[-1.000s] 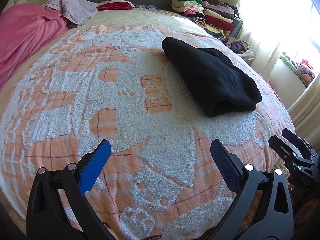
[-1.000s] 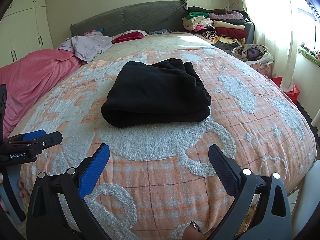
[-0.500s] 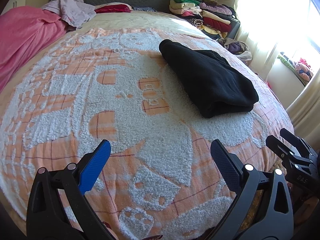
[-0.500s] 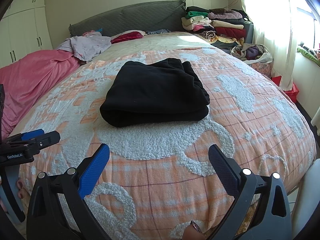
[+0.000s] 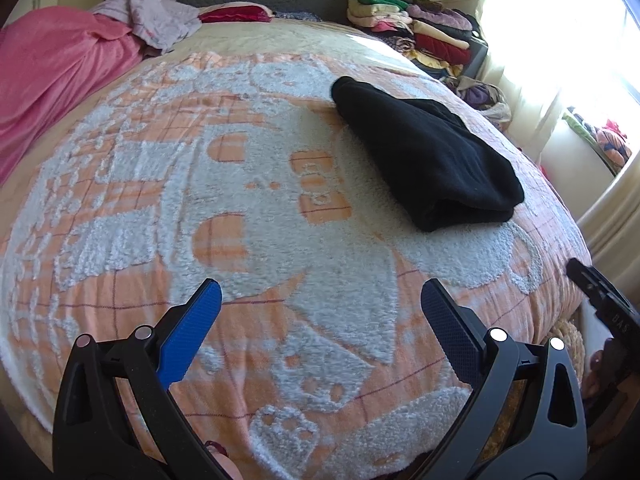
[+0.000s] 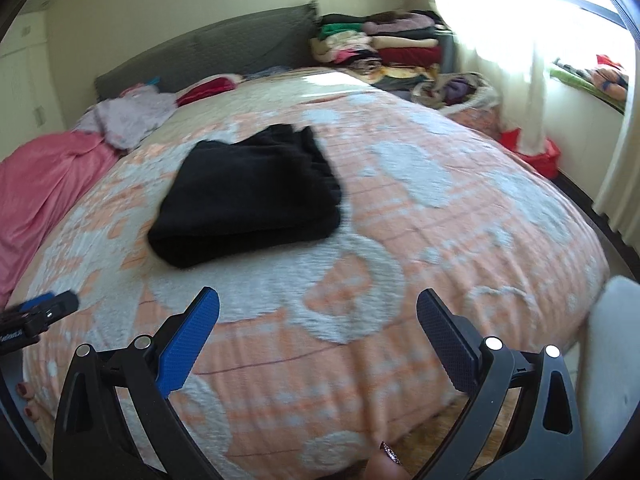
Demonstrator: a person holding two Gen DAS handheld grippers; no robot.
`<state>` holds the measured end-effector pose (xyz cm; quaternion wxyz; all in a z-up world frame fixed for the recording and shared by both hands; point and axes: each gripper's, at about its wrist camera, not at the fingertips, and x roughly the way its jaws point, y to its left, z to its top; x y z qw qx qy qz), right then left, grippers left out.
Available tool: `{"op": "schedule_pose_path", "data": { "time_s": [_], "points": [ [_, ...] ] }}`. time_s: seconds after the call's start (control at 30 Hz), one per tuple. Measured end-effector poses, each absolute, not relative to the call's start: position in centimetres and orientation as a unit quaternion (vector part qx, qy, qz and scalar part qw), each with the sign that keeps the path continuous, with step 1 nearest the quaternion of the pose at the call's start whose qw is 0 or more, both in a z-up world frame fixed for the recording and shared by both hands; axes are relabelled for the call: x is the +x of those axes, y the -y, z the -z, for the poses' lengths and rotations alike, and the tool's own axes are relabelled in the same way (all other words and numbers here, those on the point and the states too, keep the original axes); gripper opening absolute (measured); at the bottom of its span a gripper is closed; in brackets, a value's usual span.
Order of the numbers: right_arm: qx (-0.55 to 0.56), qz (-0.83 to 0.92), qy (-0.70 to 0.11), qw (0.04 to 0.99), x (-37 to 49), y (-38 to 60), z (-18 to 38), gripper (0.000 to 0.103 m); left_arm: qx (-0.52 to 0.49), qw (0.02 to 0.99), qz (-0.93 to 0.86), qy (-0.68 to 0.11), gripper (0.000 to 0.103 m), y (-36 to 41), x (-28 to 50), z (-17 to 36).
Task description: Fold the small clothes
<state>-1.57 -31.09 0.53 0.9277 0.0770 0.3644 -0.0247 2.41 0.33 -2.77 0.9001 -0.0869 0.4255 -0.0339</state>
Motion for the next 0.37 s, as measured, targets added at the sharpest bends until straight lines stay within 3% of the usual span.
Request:
{"op": "schedule_pose_path", "data": {
  "time_s": [0.2,0.37],
  "points": [
    [0.128,0.183,-0.347,0.911,-3.8,42.3,-0.2,0.099,-0.111,0.893,-0.056,-0.434,0.094,-8.1,3.6,3.6],
    [0.200,0.365,-0.341,0.843,-6.7,58.1,2.2,0.099,-0.106,0.873,-0.205,-0.430,0.094,-20.4,5.7,4.0]
  ]
}}
